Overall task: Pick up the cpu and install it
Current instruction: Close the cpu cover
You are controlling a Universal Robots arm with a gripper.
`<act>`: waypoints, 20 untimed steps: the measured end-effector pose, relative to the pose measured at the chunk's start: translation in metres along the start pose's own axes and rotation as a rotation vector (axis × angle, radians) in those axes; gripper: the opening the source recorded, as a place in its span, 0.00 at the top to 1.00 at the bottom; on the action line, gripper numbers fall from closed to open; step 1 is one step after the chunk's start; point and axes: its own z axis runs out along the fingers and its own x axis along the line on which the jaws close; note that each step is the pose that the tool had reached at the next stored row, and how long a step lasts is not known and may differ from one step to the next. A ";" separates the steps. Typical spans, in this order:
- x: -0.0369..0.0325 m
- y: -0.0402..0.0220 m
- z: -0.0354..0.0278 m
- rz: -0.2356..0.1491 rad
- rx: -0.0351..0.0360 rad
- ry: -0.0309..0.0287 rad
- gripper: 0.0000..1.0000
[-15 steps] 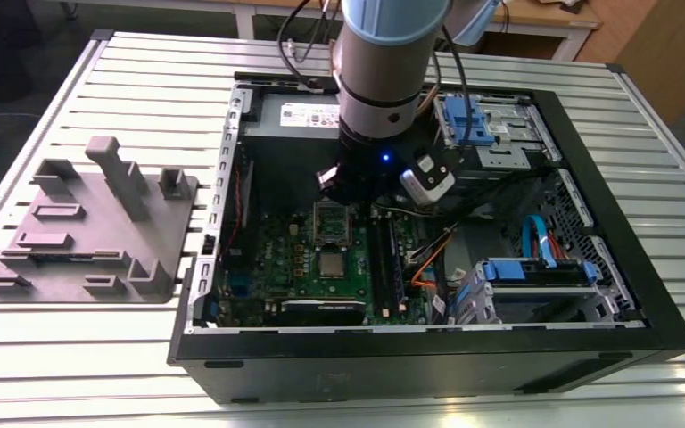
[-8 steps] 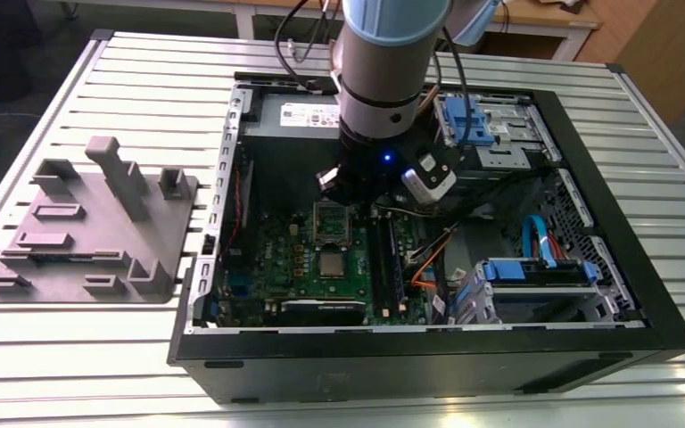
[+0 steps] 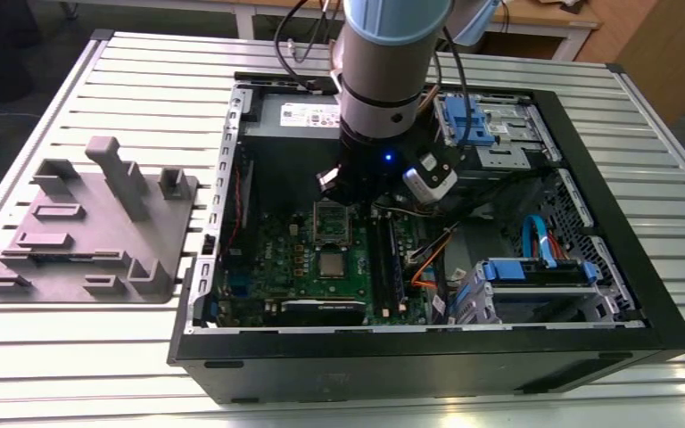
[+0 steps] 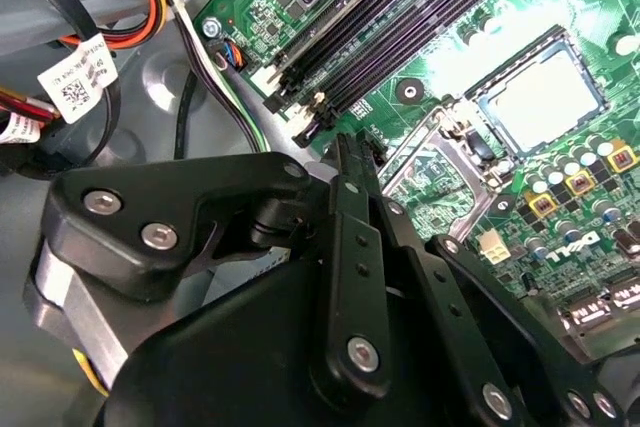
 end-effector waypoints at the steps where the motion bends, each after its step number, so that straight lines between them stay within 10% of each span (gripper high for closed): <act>1: 0.0000 -0.0002 -0.0006 -0.004 -0.0002 0.0002 0.90; 20: 0.0008 -0.0034 -0.0070 -0.080 -0.0049 0.0039 0.90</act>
